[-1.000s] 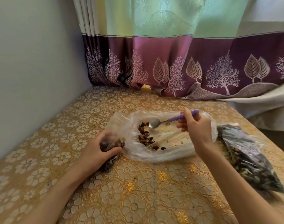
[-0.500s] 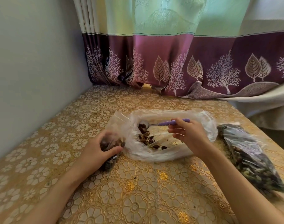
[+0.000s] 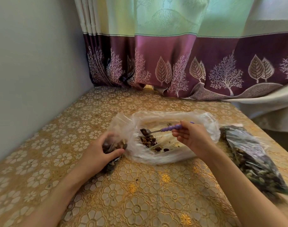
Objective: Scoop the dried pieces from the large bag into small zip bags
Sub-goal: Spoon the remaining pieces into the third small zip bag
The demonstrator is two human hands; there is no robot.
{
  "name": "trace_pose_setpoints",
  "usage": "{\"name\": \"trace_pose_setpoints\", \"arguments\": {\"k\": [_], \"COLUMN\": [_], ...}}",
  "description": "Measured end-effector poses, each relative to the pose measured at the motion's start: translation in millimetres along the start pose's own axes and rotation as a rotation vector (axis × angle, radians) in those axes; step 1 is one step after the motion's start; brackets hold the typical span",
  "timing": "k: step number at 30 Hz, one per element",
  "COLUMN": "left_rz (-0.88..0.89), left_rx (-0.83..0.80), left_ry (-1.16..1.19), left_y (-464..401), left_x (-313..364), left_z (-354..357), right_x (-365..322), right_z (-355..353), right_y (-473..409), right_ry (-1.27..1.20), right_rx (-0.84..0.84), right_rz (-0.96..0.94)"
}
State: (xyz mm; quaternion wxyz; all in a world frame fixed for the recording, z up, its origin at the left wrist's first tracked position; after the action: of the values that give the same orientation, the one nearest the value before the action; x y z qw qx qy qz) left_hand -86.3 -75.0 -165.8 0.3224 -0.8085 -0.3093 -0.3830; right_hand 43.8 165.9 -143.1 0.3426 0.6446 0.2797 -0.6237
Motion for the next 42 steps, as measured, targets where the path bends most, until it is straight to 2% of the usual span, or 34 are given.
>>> {"name": "trace_pose_setpoints", "arguments": {"k": [6, 11, 17, 22, 26, 33, 38, 42], "left_rz": [-0.031, -0.025, -0.043, -0.046, -0.044, -0.025, -0.017, -0.014], "left_rx": [-0.016, -0.024, -0.027, -0.020, -0.012, 0.005, 0.008, 0.014], "left_ry": [-0.016, -0.015, 0.025, 0.087, 0.117, 0.156, 0.152, 0.105], "left_y": [0, 0, 1, 2, 2, 2, 2, 1], "left_x": [-3, -1, 0, 1, 1, 3, 4, 0], "left_z": [1, 2, 2, 1, 1, 0, 0, 0], "right_x": [-6, -23, -45, -51, -55, -54, -54, -49], "right_z": [-8, -10, 9, 38, 46, 40, 26, 9], "right_y": [0, 8, 26, 43, 52, 46, 38, 32], "right_ry": [-0.069, -0.146, -0.169, -0.042, 0.032, 0.014, -0.057, 0.008], "right_rx": [0.103, 0.151, 0.047, -0.096, -0.132, -0.141, -0.059, 0.172], "right_rz": [-0.021, -0.123, -0.231, -0.366, -0.473, -0.487, -0.486, -0.535]}}
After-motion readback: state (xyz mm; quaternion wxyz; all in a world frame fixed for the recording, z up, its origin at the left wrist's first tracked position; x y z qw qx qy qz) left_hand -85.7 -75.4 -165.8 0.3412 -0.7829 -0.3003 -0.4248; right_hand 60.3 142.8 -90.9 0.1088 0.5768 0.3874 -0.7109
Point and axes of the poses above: each hand's wrist, its own y-axis away from the middle knuckle, its own z-axis out of the palm, x = y × z, the point moved 3 cm from there along -y, towards the middle knuckle, and after that the axes turned 10 degrees about y, right-handed, at the moved point
